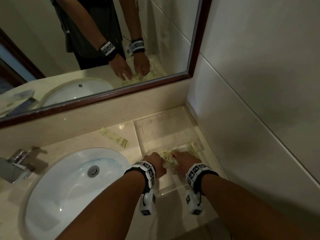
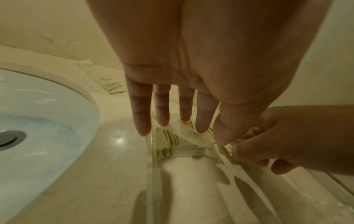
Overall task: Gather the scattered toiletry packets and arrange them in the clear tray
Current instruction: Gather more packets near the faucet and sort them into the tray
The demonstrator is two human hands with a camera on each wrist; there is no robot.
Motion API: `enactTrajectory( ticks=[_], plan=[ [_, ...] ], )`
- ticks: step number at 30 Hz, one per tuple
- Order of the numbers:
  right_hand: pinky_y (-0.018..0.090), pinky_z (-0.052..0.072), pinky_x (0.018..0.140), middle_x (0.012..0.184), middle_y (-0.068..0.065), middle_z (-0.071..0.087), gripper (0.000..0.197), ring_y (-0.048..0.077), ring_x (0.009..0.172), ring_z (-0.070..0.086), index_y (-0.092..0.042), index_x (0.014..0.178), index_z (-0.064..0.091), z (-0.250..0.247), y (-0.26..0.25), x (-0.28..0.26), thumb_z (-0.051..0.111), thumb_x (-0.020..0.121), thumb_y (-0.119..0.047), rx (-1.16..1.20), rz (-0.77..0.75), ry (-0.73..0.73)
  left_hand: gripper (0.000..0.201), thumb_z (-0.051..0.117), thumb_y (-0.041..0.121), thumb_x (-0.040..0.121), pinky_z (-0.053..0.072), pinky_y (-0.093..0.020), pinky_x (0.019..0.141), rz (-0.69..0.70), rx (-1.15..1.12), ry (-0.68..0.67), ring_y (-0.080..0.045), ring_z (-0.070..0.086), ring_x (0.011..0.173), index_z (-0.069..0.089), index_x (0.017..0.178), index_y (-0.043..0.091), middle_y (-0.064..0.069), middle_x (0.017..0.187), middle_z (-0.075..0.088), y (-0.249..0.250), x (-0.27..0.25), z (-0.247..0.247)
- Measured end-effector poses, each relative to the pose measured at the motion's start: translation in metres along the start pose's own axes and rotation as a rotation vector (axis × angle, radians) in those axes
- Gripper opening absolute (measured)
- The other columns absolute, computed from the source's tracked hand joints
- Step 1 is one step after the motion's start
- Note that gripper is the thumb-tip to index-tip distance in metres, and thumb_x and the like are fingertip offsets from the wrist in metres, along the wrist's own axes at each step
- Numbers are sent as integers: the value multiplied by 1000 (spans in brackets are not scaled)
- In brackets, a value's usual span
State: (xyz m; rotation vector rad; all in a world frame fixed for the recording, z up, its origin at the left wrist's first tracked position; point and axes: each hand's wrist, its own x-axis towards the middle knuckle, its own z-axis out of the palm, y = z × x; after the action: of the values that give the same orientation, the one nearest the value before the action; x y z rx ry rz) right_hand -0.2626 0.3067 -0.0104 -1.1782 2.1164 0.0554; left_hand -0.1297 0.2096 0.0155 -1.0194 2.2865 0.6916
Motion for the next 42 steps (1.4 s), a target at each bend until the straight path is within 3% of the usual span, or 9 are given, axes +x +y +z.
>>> enactTrajectory(
  ticks=[4,8,12,15,20,26,34,38,42],
  plan=[
    [43,53,93,135,-1,59,62,26,115,61,-37,140,41,-8,7,5,61,81,-33,54,10,-31,51,61,47,84,48,-42,101,15,54,-10,-30,52,123,60,133,30,0,138,48,1,3,1],
    [44,52,96,137,-3,59,67,23,117,60,-42,137,41,-3,17,13,56,72,-42,86,14,-46,52,62,46,84,48,-40,101,7,31,-7,-30,53,123,59,133,30,1,140,46,1,2,0],
    [39,48,101,141,-6,55,58,20,123,56,-38,141,45,-11,15,6,55,84,-35,97,-5,-51,50,60,44,84,47,-39,102,22,27,-13,-31,53,124,59,133,33,0,141,47,1,2,-4],
    [37,48,99,137,-6,58,46,19,119,59,-41,134,53,-15,17,5,45,88,-38,83,32,77,47,58,40,88,45,-39,105,31,12,-15,-30,50,127,58,134,34,1,143,45,-2,2,-5],
    [38,47,97,129,5,47,42,27,121,49,-35,128,56,-18,27,2,53,87,-47,27,130,200,48,58,38,87,44,-39,106,-4,-24,-33,-30,51,128,58,134,34,4,143,44,-3,4,-3],
    [38,39,106,138,7,38,55,32,127,37,-36,137,48,-12,24,4,57,82,-30,16,117,168,56,57,42,81,46,-40,104,-13,-25,-81,-31,52,126,55,136,32,3,145,41,0,9,1],
    [39,40,103,137,6,36,60,33,125,37,-39,135,47,-15,24,3,61,77,-38,-5,115,113,51,54,39,88,40,-48,109,9,4,-107,-35,43,133,51,140,36,2,150,32,2,10,2],
    [40,40,104,138,6,37,61,32,127,36,-39,137,45,-15,23,4,59,78,-36,-10,118,117,64,55,47,76,45,-46,104,-23,-16,-127,-33,47,129,49,139,35,3,151,36,3,14,4],
    [39,39,106,137,7,38,60,33,128,37,-40,137,46,-19,22,1,58,78,-35,3,123,118,54,54,39,89,40,-46,109,23,24,-106,-35,41,134,48,143,34,3,153,32,4,9,2]
  ],
)
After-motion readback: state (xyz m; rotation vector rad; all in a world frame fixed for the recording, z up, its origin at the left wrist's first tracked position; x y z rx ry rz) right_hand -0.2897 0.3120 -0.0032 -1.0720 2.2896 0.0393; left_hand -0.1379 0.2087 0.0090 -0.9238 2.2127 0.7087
